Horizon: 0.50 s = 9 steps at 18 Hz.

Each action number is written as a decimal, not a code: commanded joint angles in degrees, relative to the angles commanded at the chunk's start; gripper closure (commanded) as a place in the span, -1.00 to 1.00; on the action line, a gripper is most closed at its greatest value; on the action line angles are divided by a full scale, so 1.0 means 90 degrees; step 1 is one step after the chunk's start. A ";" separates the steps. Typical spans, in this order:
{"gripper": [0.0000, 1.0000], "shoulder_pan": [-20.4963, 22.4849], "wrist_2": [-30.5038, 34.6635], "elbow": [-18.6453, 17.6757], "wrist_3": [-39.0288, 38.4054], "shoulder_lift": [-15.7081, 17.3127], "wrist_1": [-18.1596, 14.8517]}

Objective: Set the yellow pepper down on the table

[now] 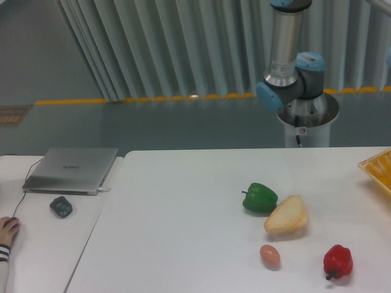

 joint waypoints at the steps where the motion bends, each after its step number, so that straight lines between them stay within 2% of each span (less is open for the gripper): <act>1: -1.00 0.0069 0.0010 -0.0029 0.0088 0.0020 -0.0010; 9: -1.00 0.0177 0.0185 -0.0117 0.0118 0.0001 0.0049</act>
